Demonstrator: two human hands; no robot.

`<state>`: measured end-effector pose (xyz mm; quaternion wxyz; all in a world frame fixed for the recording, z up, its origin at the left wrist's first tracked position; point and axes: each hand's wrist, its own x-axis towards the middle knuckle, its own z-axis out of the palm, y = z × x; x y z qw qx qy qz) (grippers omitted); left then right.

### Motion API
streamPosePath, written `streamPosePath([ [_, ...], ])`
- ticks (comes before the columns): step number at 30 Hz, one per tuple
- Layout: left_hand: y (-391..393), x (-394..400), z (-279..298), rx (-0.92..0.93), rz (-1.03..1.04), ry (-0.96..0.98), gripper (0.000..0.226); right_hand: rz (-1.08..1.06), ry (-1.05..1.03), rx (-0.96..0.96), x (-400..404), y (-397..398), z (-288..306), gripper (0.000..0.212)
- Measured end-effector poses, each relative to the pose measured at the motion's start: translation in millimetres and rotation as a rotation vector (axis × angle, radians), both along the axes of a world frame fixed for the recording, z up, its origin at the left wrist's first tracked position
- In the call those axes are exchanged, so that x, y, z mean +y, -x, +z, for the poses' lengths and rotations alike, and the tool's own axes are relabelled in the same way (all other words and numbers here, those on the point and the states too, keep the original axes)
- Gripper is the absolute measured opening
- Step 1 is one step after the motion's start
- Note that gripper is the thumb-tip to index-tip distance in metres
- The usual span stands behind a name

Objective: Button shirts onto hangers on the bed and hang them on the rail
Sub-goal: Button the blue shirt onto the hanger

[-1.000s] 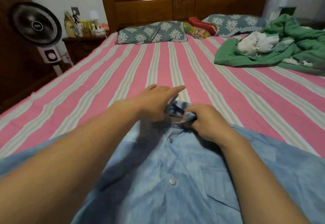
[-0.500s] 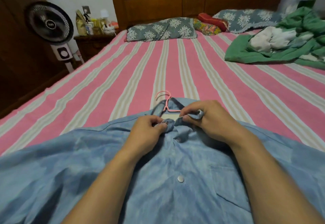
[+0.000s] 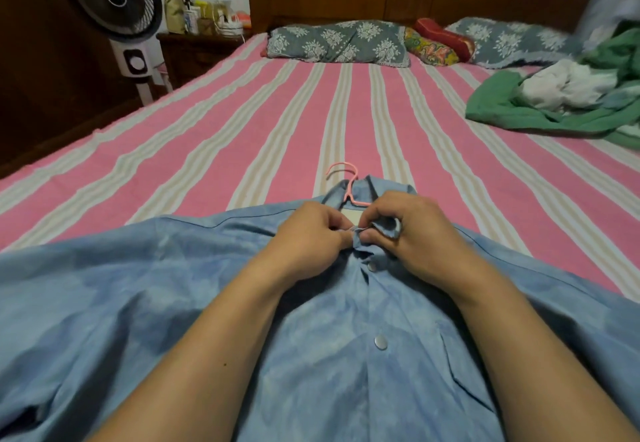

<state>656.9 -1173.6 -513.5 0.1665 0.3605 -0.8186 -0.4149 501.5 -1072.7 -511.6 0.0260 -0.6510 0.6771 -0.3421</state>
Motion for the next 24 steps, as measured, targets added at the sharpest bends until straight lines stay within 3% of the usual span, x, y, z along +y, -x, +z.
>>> streamPosePath([
  [3, -1.5, 3.2, 2.6, -0.065, -0.065, 0.090, 0.015, 0.024, -0.023, 0.003, -0.9, -2.2, 1.0, 0.015],
  [6, -5.5, 3.2, 8.1, 0.036, -0.053, -0.101, 0.011, 0.021, -0.038, -0.060, 2.7, 3.2, 2.3, 0.017],
  [8, -6.1, 2.1, 7.6, 0.065, -0.030, -0.116, 0.012, 0.026, -0.049, -0.110, 5.0, 5.2, 3.3, 0.020],
  [11, -2.3, 3.9, 4.8, 0.030, -0.016, -0.049, 0.013, 0.022, -0.072, -0.055, 3.1, 2.8, 1.8, 0.023],
  [16, -2.2, 4.3, 5.5, 0.064, 0.011, -0.084, 0.013, -0.048, -0.049, 0.038, -1.2, 1.2, -2.4, 0.015],
  [24, -8.5, 1.4, 11.6, 0.046, -0.055, -0.130, 0.014, -0.097, -0.161, 0.161, -2.0, -5.1, -2.7, 0.025],
])
